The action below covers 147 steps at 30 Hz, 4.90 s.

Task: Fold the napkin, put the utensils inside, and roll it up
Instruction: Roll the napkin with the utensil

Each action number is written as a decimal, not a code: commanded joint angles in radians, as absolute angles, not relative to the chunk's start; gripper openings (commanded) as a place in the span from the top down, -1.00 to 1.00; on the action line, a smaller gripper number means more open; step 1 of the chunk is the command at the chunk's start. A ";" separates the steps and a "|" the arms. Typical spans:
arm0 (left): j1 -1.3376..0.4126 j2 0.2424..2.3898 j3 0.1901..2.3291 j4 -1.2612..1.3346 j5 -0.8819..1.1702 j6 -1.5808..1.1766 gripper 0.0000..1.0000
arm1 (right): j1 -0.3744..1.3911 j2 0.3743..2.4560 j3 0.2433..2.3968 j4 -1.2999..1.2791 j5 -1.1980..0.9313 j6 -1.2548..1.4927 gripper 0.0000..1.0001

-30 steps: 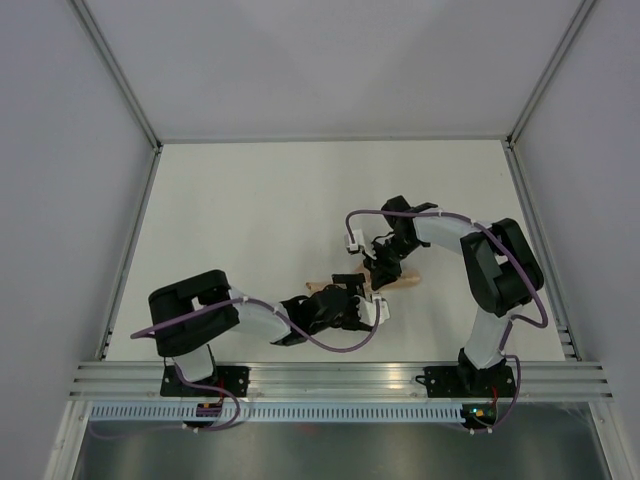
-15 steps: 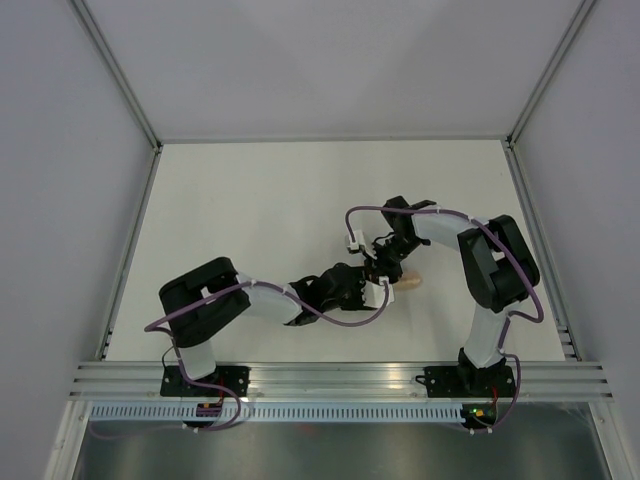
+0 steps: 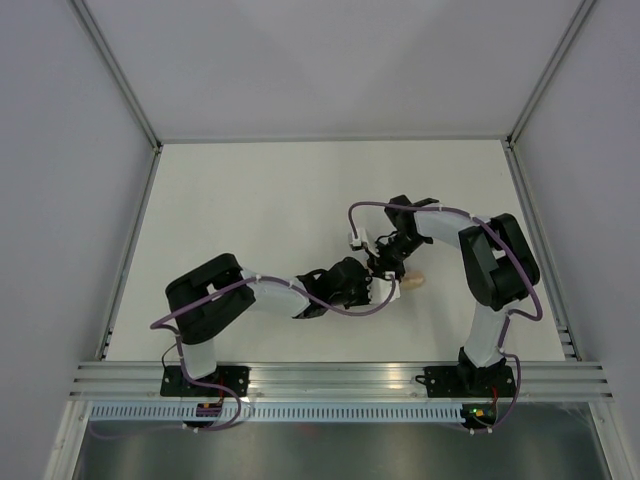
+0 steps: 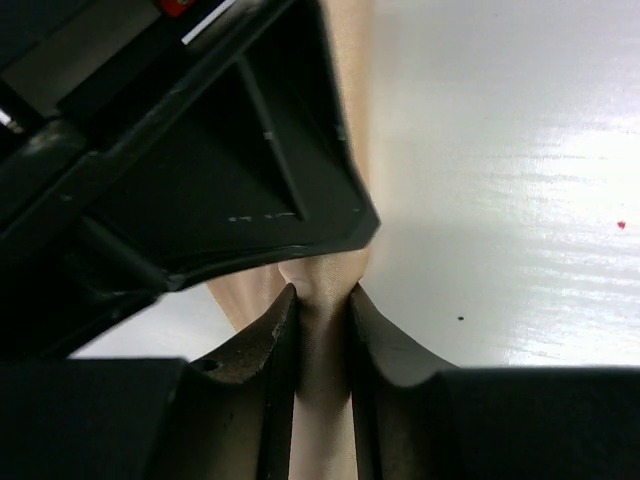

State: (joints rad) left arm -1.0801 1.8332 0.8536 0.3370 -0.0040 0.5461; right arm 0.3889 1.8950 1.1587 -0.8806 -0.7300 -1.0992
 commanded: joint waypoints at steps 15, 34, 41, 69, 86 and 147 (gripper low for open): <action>-0.948 1.939 0.877 0.097 0.346 0.138 0.95 | 0.152 1.577 1.083 -0.614 -0.747 -0.791 -0.35; -0.824 2.131 0.994 -0.141 0.660 0.058 0.95 | 0.440 1.025 0.462 -0.132 -0.473 -0.896 -0.33; -0.810 2.166 1.032 -0.189 0.710 0.061 0.95 | 0.577 1.072 0.388 -0.013 -0.332 -0.931 -0.32; -0.756 1.993 1.005 -0.012 0.693 -0.090 0.06 | 0.664 1.250 0.425 -0.141 -0.282 -0.950 0.89; -0.650 1.494 0.652 0.416 0.063 -0.327 -0.19 | 0.489 1.551 0.730 -0.547 -0.541 -1.061 0.99; -1.126 1.917 0.831 0.388 -0.052 0.460 0.93 | 0.387 2.071 1.212 -0.988 -0.649 -1.149 0.69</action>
